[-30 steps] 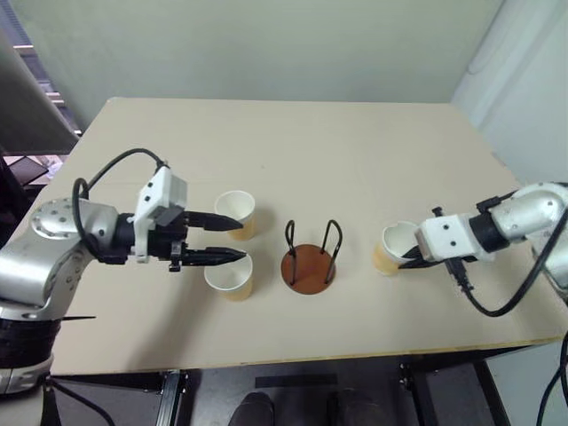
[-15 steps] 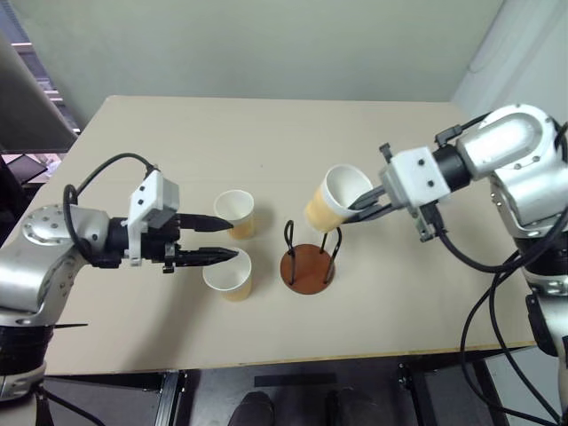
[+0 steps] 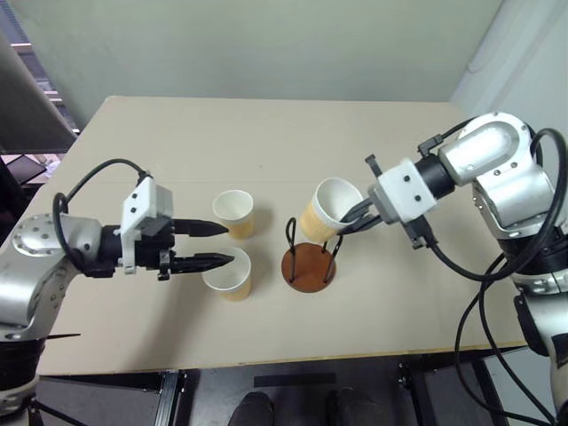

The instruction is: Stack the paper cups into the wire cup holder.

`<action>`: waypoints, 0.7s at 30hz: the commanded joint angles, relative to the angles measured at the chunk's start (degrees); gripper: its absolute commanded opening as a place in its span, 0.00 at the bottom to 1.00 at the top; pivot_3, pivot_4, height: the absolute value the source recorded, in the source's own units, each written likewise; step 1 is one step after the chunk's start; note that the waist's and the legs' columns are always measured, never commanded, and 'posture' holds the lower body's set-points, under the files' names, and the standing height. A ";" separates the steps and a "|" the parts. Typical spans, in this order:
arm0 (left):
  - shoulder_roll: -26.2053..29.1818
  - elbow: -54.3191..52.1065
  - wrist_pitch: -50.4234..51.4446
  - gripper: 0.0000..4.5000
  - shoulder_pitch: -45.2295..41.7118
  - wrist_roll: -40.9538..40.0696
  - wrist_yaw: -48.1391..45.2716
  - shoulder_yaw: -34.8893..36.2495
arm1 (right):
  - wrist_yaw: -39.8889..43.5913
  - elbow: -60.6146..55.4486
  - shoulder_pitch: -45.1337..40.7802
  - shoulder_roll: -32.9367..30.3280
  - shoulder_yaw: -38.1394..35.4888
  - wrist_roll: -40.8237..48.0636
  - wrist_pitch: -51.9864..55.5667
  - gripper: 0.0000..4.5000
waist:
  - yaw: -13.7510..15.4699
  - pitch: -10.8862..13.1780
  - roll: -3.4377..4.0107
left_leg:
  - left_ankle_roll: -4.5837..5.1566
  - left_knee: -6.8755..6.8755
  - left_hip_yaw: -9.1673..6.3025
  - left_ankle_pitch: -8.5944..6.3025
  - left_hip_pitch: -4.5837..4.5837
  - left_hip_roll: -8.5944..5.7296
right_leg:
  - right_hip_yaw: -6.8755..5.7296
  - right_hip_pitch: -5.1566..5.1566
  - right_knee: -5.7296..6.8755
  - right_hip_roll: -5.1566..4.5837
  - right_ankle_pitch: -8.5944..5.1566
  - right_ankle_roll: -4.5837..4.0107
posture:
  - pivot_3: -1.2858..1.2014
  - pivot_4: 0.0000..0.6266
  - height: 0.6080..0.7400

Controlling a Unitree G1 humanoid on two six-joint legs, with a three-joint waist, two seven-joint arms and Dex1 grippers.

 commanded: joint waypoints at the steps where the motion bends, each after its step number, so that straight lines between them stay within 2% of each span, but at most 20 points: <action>1: 0.73 -2.14 0.09 0.63 0.10 -1.09 0.31 2.06 | 0.22 -0.62 -1.93 0.05 0.57 0.64 -1.37 0.00 | 0.00 0.00 0.00 | 0.00 0.00 0.00 0.00 0.00 0.00 | 0.00 0.00 0.00 0.00 0.00 0.00 | 0.52 0.24 1.00; 10: 0.85 -2.55 0.25 0.63 0.72 -1.25 0.89 2.33 | 0.22 1.00 -3.43 0.58 1.61 -0.60 -2.36 0.00 | 0.00 0.00 0.00 | -0.01 0.00 0.00 0.00 0.01 0.01 | 0.00 0.00 0.01 0.01 0.00 -0.03 | 0.52 0.24 1.00; 14: 1.19 -1.64 -0.31 0.63 -0.08 -0.66 0.26 1.60 | 0.21 1.22 -3.47 1.11 1.18 -1.43 -2.05 0.21 | 0.00 0.00 0.00 | -0.01 0.00 0.00 -0.01 0.00 0.01 | 0.00 0.00 0.01 0.01 0.01 -0.05 | 0.52 0.24 1.00; 21: 1.58 0.92 -1.40 0.63 -3.34 1.04 -1.64 -1.20 | -0.67 0.18 -2.75 0.95 0.07 -2.45 -0.74 0.75 | 0.01 0.00 0.00 | -0.01 0.00 0.00 -0.01 0.00 0.02 | 0.00 0.00 0.01 0.01 0.03 -0.08 | 0.52 0.24 1.00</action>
